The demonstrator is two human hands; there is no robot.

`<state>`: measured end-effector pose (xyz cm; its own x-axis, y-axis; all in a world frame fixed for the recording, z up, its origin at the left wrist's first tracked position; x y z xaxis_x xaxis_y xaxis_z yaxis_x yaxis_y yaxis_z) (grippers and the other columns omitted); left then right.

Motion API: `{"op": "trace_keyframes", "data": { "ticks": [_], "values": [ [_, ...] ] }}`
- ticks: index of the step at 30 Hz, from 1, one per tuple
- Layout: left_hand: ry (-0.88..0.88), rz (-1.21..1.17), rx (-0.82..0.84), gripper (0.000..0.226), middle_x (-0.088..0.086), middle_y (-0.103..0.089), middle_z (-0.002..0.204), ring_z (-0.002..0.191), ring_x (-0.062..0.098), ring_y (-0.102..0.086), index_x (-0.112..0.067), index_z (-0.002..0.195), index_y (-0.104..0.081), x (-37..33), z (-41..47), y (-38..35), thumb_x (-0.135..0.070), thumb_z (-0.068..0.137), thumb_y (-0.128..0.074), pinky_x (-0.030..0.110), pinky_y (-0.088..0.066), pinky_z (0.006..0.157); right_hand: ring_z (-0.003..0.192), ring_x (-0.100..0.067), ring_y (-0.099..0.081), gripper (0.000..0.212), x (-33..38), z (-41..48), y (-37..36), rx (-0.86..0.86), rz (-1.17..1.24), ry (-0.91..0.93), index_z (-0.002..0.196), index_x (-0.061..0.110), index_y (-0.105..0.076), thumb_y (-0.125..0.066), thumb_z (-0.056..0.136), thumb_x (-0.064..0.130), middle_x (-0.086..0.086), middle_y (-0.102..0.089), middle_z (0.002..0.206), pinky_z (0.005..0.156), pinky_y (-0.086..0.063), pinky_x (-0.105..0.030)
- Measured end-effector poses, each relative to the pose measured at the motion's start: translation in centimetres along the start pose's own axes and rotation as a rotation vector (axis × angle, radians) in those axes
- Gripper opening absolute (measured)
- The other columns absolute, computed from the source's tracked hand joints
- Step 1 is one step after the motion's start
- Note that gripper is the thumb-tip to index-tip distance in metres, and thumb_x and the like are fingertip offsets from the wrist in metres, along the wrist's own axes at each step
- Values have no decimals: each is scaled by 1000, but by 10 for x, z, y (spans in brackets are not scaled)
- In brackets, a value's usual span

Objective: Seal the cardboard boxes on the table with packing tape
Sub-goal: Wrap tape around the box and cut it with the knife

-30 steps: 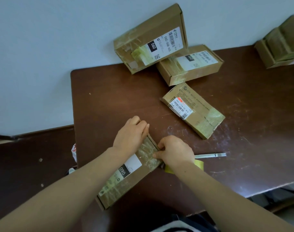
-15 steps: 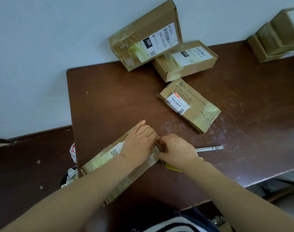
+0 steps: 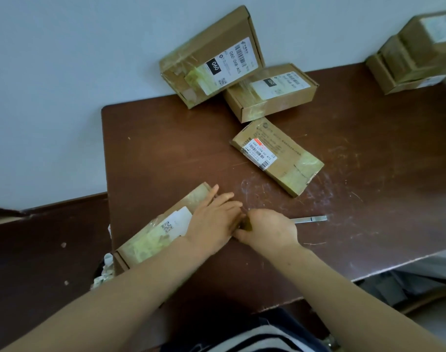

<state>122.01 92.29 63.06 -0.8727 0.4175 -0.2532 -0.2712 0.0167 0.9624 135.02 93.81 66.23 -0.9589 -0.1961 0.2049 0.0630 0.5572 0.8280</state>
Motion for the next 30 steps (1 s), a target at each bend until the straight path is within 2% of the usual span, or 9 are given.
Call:
{"op": "trace_keyframes", "data": {
  "ticks": [3, 8, 12, 15, 17, 20, 23, 26, 30],
  "values": [
    [59, -4, -16, 35, -4, -66, 74, 91, 19, -66, -17, 69, -66, -2, -7, -7, -30, 91, -41, 40, -28, 108, 82, -19, -57, 32, -3, -1, -1, -6, 19, 23, 78, 22, -43, -58, 84, 50, 10, -45, 73, 49, -30, -25],
    [54, -95, 4, 36, -7, -64, 82, 102, 19, -60, -24, 83, -72, 1, -13, -14, -42, 90, -41, 41, -16, 115, 110, -21, -57, 64, -24, -9, 10, 80, 282, 13, 137, 21, -39, -59, 81, 45, -1, -61, 118, 73, -38, -27],
    [-8, -9, 1, 30, -2, -57, 74, 85, 23, -62, -21, 77, -68, -5, -15, -14, -36, 86, -44, 50, -25, 109, 112, -16, -56, 58, -35, -20, 9, 90, 366, 113, 135, 24, -42, -64, 85, 43, 4, -58, 122, 79, -39, -21],
    [14, -69, 128, 37, -7, -63, 101, 113, 19, -55, -27, 103, -70, -5, -10, -7, -43, 93, -38, 47, -7, 118, 96, -13, -60, 48, -43, -28, 7, 74, 403, 68, 127, 30, -48, -62, 84, 43, 7, -62, 110, 79, -48, -28],
    [77, -101, 263, 61, -8, -24, 154, 146, 16, -10, -31, 146, -34, 1, -9, -4, -59, 92, -31, 39, 23, 113, 85, -12, -60, 38, -47, -32, 6, 55, 443, 48, 118, 32, -52, -63, 84, 42, 8, -63, 98, 75, -50, -29],
    [319, 29, 380, 126, 8, 49, 142, 131, 24, 46, -19, 143, 31, 9, -25, 1, -82, 60, -40, 44, 38, 97, 83, -12, -60, 32, -44, -33, 6, 55, 457, 80, 113, 32, -53, -64, 85, 42, 6, -64, 96, 72, -49, -30],
    [575, 58, 540, 147, 13, 56, 135, 129, 31, 47, -23, 125, 52, 4, -49, 5, -86, 47, -56, 60, 26, 101, 93, -14, -60, 36, -42, -32, 5, 50, 413, 72, 116, 36, -53, -61, 85, 51, 7, -64, 102, 74, -48, -29],
    [607, -32, 561, 139, 12, 36, 150, 143, 32, 22, -28, 140, 36, 0, -52, 12, -67, 58, -69, 60, -6, 111, 106, -10, -57, 44, -41, -38, 11, 59, 370, 78, 122, 40, -55, -62, 82, 58, 12, -63, 112, 81, -46, -26],
    [619, -541, 673, 122, 2, 18, 158, 146, 21, 11, -37, 149, 12, 13, -48, 42, -55, 66, -76, 45, -11, 115, 90, -6, -64, 34, -40, -50, 37, 69, 822, 135, 113, 32, -65, -71, 79, 34, 10, -68, 101, 82, -53, -27]
  ]
}}
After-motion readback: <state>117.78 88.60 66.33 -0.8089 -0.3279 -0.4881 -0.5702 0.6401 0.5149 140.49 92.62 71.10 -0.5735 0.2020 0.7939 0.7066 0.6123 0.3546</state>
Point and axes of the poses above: each hand's wrist, its own z-axis towards the middle knuckle, its own y-axis out of the back of the hand, x = y × z, the point moved 1 cm from there along z, towards the middle knuckle
